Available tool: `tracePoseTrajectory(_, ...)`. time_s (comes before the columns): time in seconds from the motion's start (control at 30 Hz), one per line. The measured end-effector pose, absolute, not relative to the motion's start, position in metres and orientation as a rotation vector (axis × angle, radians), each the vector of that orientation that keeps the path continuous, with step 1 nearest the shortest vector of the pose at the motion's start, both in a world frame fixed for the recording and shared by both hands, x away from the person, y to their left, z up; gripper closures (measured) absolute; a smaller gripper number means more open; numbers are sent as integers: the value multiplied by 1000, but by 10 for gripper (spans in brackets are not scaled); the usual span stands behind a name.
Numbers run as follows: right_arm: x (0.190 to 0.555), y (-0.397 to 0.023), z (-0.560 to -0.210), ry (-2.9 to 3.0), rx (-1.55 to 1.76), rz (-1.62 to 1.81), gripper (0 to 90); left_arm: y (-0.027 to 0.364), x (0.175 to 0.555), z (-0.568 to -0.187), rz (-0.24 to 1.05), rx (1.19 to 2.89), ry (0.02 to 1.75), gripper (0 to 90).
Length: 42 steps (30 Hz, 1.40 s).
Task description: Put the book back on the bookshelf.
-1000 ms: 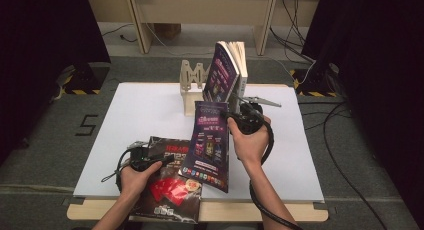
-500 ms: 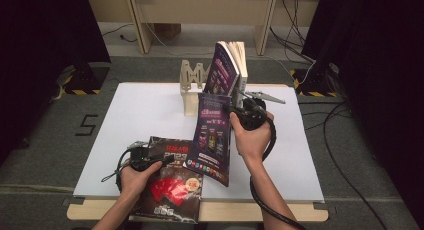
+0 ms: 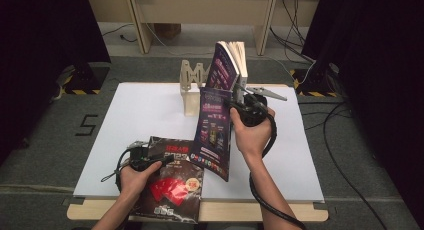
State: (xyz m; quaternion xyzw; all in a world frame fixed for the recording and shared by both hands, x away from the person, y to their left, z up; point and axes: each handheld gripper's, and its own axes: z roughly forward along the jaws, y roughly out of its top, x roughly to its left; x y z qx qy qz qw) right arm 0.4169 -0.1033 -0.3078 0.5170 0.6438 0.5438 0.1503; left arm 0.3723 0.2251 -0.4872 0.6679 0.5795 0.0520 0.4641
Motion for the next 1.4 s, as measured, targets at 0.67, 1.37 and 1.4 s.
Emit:
tracePoseTrajectory(0.67, 422, -105, -297, 1787, 1458, 1575, 844, 226, 372, -487, 131, 1640, 1424, 396)
tracePoseTrajectory(1.37, 426, -105, -287, 1756, 1451, 1597, 844, 226, 373, -487, 130, 1639, 1421, 397)
tracePoseTrajectory(1.4, 426, -105, -286, 1754, 1445, 1596, 844, 226, 373, -487, 130, 1639, 1421, 397)
